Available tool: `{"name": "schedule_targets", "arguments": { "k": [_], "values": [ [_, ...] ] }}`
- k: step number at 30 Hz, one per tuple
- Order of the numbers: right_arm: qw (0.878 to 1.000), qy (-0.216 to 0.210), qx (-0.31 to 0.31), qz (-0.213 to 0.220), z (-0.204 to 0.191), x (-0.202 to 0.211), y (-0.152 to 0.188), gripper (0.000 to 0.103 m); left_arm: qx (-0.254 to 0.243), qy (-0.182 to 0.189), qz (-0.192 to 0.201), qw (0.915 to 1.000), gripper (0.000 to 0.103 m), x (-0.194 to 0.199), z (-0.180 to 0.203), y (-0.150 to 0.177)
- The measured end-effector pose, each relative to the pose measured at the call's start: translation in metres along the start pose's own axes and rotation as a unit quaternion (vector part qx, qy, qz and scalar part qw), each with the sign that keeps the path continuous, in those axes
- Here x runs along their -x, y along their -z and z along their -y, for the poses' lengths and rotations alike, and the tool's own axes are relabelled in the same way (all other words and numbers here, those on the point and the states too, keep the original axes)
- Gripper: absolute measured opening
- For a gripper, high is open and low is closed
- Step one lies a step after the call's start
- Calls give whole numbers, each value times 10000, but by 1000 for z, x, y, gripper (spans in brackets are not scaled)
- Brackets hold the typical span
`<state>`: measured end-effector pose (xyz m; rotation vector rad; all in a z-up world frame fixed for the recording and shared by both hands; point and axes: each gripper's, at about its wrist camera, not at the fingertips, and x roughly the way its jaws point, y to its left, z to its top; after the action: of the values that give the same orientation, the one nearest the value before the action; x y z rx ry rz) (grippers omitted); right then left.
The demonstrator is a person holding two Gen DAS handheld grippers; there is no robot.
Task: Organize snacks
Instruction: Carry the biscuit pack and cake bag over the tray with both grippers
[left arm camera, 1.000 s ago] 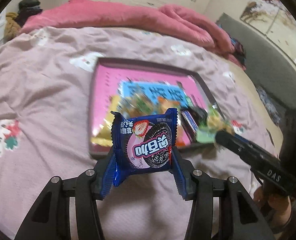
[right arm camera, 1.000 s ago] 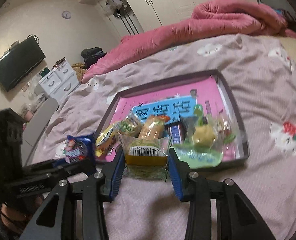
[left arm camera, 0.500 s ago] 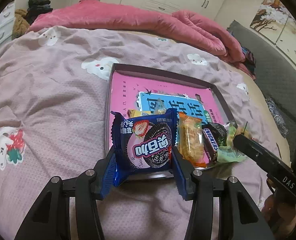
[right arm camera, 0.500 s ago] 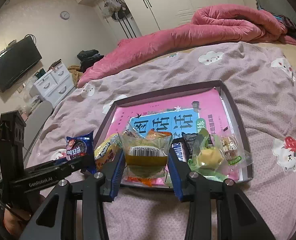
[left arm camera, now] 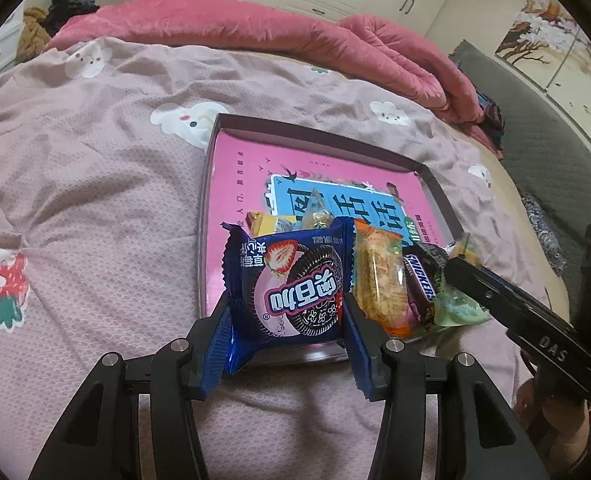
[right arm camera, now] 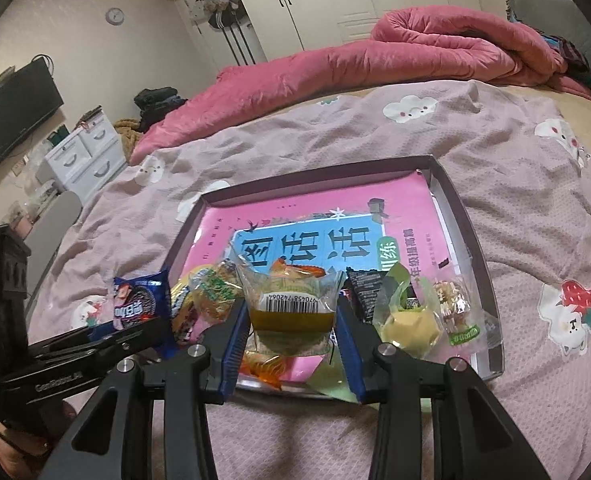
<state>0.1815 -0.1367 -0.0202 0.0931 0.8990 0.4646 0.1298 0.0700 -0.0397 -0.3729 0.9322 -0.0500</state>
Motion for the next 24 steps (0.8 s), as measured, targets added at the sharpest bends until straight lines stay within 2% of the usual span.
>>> {"name": "schedule_targets", "arguments": {
  "k": [10, 24],
  "values": [
    [9994, 265, 160, -140, -4, -15, 2, 43, 2, 80, -59, 10000, 53, -4, 1, 1],
    [9990, 349, 164, -236, -3, -22, 3, 45, -6, 79, -111, 9999, 54, -7, 1, 1]
  ]
}}
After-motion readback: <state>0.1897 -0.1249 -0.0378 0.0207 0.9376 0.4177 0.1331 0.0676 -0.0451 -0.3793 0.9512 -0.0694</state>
